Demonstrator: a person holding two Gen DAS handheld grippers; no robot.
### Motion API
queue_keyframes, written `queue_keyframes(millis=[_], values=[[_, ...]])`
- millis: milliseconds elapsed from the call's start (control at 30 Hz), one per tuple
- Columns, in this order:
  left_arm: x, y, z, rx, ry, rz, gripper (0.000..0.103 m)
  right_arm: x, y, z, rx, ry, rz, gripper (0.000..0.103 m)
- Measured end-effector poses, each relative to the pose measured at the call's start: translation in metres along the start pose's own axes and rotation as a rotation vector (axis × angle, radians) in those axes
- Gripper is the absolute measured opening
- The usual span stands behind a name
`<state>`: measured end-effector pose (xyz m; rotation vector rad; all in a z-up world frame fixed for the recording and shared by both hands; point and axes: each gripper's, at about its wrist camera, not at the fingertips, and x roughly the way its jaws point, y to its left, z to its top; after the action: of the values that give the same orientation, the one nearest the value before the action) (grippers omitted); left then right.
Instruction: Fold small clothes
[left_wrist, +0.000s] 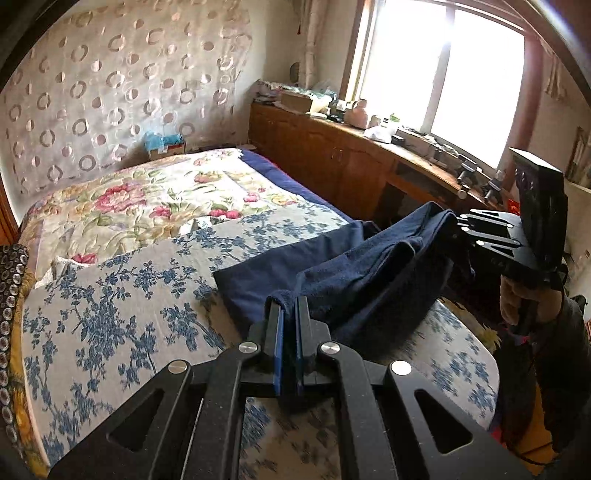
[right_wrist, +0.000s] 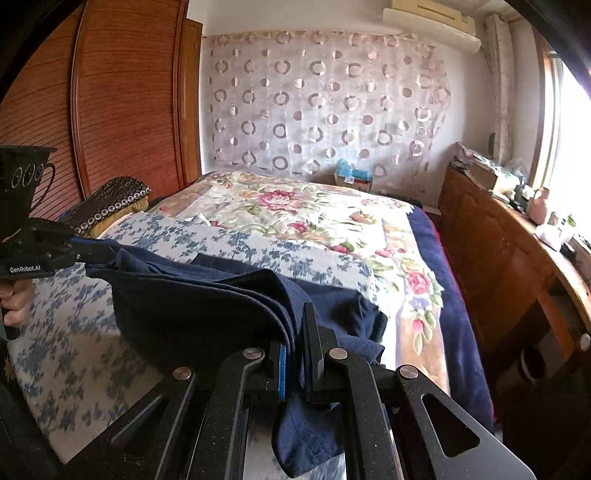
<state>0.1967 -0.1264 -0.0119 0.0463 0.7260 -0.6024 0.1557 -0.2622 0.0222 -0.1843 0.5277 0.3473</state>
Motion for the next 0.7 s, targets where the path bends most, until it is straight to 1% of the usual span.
queue_keyframes(millis=[133,300,400,467,533,600,700], values=[[0.021,0.012,0.008,-0.016,0.030,0.004,0.006,0.025,-0.010,0.002,0.014,0.031,0.019,0.007],[0.041,0.019,0.010,-0.007,0.072,0.014,0.006,0.048,-0.018,0.010,0.032,0.082,0.041,0.007],[0.048,0.022,0.011,-0.017,0.105,0.006,0.006,0.064,-0.026,0.016,0.050,0.109,0.057,0.007],[0.048,0.025,0.013,-0.020,0.112,-0.012,0.008,0.072,-0.028,0.021,0.051,0.125,0.067,0.007],[0.047,0.027,0.015,-0.018,0.116,-0.018,0.014,0.078,-0.029,0.029,0.044,0.135,0.069,0.007],[0.041,0.029,0.017,-0.017,0.095,-0.007,0.042,0.081,-0.029,0.033,0.046,0.139,0.078,0.007],[0.033,0.037,0.021,-0.031,0.072,-0.014,0.050,0.086,-0.031,0.039,0.047,0.134,0.083,0.007]])
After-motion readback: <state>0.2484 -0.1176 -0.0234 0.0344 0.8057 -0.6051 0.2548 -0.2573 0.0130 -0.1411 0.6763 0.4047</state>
